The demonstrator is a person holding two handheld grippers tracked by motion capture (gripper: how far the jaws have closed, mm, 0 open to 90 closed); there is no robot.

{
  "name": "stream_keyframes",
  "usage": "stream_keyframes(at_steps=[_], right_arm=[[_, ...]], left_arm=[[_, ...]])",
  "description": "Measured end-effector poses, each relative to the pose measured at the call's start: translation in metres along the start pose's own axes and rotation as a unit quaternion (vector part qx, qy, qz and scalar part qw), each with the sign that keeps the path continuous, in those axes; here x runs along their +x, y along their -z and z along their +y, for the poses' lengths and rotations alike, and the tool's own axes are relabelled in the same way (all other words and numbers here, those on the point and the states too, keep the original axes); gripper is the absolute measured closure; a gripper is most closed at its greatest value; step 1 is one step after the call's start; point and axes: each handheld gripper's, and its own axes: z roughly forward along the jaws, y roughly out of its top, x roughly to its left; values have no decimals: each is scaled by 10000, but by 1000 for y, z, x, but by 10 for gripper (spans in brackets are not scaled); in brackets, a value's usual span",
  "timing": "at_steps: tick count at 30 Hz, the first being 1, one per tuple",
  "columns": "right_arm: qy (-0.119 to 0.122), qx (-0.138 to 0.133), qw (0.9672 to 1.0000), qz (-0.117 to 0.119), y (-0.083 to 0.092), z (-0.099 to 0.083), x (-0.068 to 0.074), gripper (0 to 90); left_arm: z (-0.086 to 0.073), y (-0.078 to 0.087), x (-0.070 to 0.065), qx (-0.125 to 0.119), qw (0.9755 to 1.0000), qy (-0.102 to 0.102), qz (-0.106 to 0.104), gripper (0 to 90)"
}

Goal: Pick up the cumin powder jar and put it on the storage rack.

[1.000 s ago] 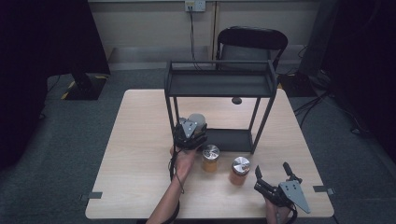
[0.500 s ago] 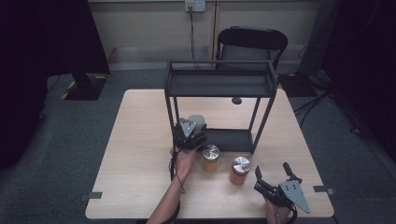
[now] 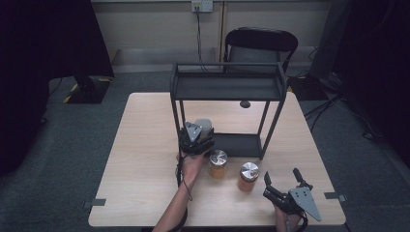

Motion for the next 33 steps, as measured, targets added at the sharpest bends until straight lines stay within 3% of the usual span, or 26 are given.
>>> stream_keyframes(at_steps=[14, 33], right_arm=[[0, -1, 10000, 0, 0, 0, 0, 27], [1, 0, 10000, 0, 0, 0, 0, 27]], left_arm=[[1, -3, 0, 52, 9999, 90, -18, 299], [12, 0, -1, -30, 10000, -4, 6, 275]])
